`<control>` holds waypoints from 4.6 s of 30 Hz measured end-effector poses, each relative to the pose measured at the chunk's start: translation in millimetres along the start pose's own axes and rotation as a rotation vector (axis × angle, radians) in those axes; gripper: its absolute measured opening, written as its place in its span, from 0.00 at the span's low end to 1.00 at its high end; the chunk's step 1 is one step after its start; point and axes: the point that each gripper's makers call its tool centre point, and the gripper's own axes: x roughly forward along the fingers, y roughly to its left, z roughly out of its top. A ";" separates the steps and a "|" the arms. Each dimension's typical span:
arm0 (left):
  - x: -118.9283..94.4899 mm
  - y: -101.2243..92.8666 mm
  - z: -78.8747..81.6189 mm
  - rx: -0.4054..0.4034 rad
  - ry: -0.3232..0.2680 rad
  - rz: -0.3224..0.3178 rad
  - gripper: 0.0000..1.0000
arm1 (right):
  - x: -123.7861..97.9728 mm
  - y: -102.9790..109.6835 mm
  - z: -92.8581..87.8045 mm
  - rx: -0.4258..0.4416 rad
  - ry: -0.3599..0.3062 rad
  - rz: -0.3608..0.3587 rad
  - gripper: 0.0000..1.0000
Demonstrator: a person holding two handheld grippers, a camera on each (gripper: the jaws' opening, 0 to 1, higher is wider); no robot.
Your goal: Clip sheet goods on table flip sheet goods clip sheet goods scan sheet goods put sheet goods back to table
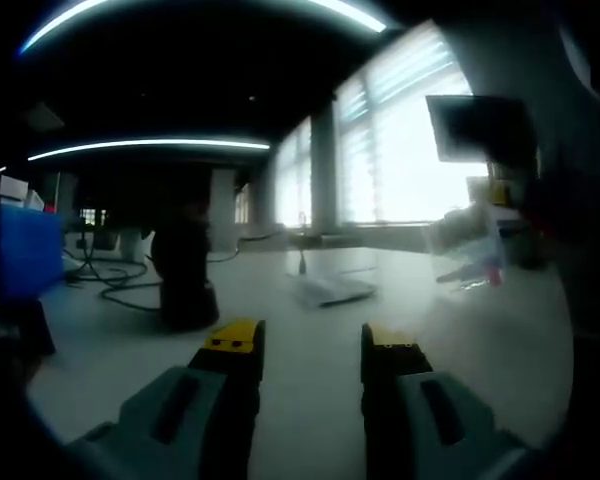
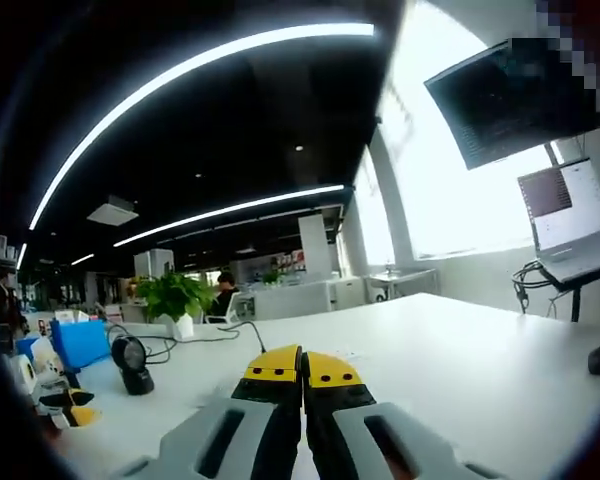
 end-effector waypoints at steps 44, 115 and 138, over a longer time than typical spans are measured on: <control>0.4 -0.7 -1.7 0.000 0.011 -0.002 0.31 | -54.4 -125.0 -86.5 -0.057 0.095 -0.402 0.00; 2.0 -1.0 -5.8 0.016 0.028 0.000 0.31 | -12.7 -31.0 -123.4 -0.336 0.429 0.549 0.58; 2.4 -0.9 -7.1 0.017 0.035 -0.002 0.31 | -22.9 -51.2 -159.4 -0.276 0.520 0.460 0.61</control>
